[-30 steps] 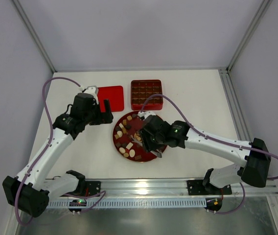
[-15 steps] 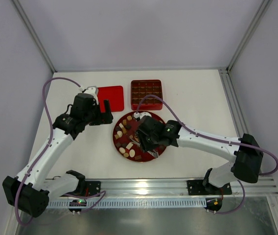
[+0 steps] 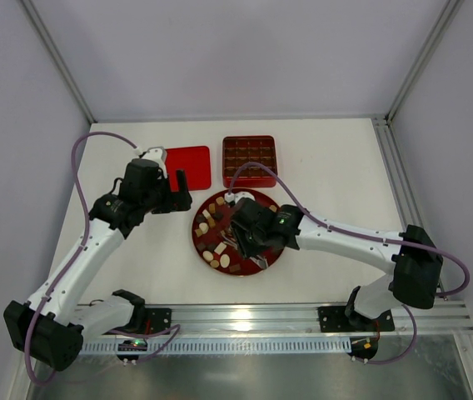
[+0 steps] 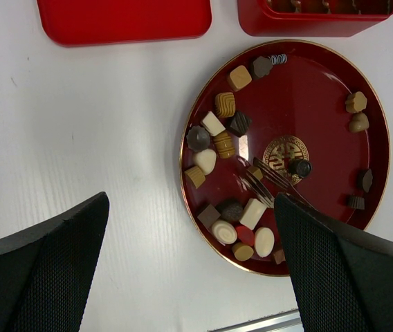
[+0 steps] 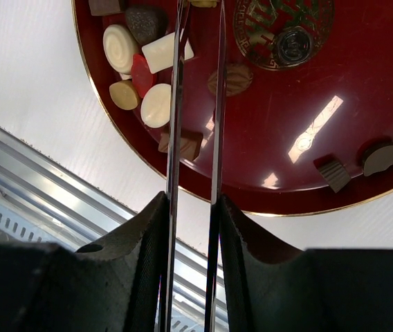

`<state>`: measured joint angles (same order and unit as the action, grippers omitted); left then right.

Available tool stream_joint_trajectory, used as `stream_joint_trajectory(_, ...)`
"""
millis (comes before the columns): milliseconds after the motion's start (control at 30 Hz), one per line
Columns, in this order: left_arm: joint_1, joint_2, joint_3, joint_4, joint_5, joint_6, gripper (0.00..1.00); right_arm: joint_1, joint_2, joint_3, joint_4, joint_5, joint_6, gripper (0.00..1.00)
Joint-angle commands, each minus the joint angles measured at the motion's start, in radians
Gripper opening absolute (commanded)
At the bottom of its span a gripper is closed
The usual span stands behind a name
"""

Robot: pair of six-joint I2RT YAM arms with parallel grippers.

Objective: Pack the chocolate

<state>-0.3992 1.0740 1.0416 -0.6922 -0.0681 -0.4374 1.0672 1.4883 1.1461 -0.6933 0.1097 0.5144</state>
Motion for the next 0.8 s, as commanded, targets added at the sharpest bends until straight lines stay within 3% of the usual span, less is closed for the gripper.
stream_joint_trajectory(0,-0.001,-0.022,0.018,0.006,-0.012,0.005,1.0,0.007,-0.01,0.056,0.011,0.019,0.001,0.32)
stream_joint_trajectory(333,-0.001,-0.025,0.017,0.01,-0.012,0.005,1.0,-0.027,-0.046,0.176,-0.067,0.064,-0.045,0.32)
stream_joint_trajectory(533,-0.001,-0.028,0.011,0.019,-0.004,0.0,1.0,-0.188,-0.043,0.257,-0.037,-0.013,-0.102,0.31)
stream_joint_trajectory(767,-0.001,-0.025,0.014,0.022,0.004,0.0,1.0,-0.357,0.101,0.429,0.006,-0.004,-0.163,0.31)
